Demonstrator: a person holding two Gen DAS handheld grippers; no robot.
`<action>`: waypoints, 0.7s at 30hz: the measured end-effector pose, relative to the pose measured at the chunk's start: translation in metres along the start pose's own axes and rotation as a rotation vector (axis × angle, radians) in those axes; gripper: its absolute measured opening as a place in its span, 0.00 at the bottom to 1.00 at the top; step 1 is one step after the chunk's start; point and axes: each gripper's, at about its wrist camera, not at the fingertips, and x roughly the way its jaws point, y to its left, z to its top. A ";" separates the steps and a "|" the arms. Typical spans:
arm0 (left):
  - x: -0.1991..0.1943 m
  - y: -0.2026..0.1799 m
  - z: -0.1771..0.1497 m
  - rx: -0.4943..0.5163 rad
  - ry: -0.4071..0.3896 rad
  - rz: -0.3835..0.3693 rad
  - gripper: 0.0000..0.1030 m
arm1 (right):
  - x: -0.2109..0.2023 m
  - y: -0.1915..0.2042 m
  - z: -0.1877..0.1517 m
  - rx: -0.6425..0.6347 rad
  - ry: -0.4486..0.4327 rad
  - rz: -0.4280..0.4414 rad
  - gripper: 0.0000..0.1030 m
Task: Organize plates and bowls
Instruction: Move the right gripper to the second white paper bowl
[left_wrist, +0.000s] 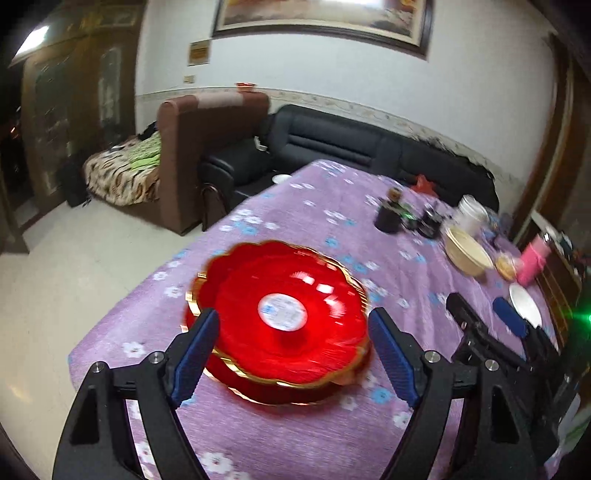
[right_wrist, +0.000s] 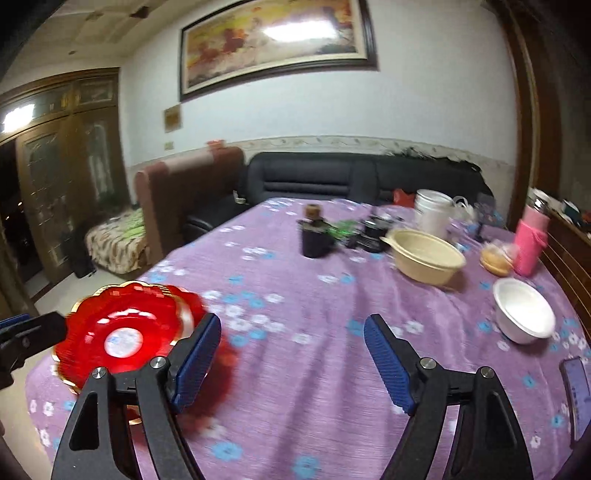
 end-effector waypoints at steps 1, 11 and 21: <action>0.002 -0.006 -0.001 0.011 0.005 -0.003 0.79 | 0.000 -0.009 -0.001 0.012 0.004 -0.005 0.81; 0.014 -0.079 -0.016 0.133 0.053 -0.089 0.80 | -0.020 -0.120 -0.009 0.130 0.030 -0.144 0.81; 0.014 -0.113 -0.029 0.236 0.081 -0.114 0.80 | -0.006 -0.290 -0.001 0.454 0.064 -0.398 0.81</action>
